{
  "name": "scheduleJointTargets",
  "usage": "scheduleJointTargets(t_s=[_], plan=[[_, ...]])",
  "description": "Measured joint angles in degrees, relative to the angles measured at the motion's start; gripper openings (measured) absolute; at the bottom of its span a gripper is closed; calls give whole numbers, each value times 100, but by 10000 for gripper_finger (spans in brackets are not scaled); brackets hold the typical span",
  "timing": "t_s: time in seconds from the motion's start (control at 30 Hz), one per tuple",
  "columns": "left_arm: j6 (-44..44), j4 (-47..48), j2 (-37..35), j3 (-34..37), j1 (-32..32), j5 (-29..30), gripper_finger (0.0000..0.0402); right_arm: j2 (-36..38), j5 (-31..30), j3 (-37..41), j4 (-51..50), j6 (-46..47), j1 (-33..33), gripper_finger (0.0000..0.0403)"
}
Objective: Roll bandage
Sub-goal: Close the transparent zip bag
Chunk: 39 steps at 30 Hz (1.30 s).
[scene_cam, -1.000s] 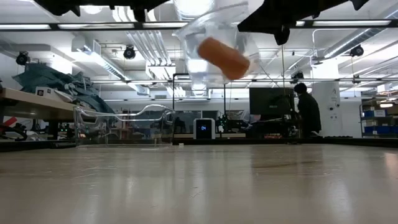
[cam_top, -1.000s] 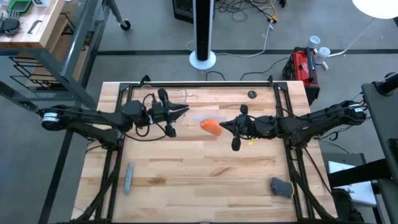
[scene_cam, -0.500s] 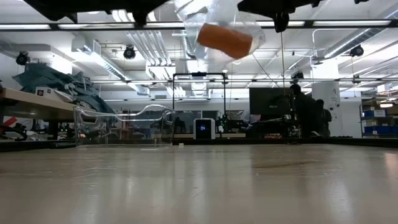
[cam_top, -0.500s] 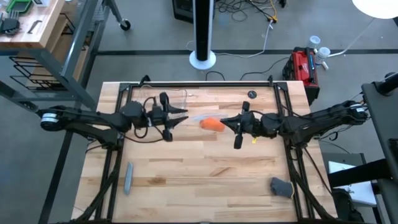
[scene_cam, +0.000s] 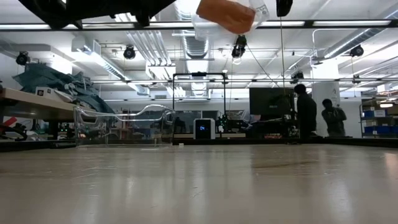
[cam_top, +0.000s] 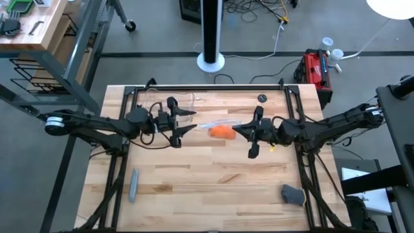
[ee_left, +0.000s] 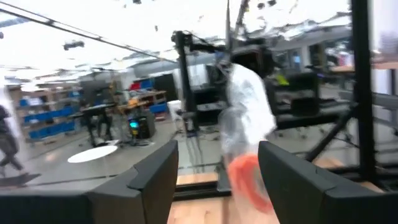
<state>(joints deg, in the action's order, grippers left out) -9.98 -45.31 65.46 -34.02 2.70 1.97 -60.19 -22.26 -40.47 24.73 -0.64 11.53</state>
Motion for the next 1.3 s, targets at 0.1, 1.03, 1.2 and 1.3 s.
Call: scheduleJointTargets(t_s=[0.1,1.03,1.2,1.3], plan=[[0,11,76,0,-2,-250,209,-36,-17,0,1,4,-2,0],[-203,-15,867,-677,16,-416,20,-36,-69,0,-105,118,-4,0],[-194,95,581,-636,16,-398,5,-36,-195,0,-935,259,-5,0],[-116,472,496,-629,14,-323,3,-71,-236,0,-1082,366,-67,0]])
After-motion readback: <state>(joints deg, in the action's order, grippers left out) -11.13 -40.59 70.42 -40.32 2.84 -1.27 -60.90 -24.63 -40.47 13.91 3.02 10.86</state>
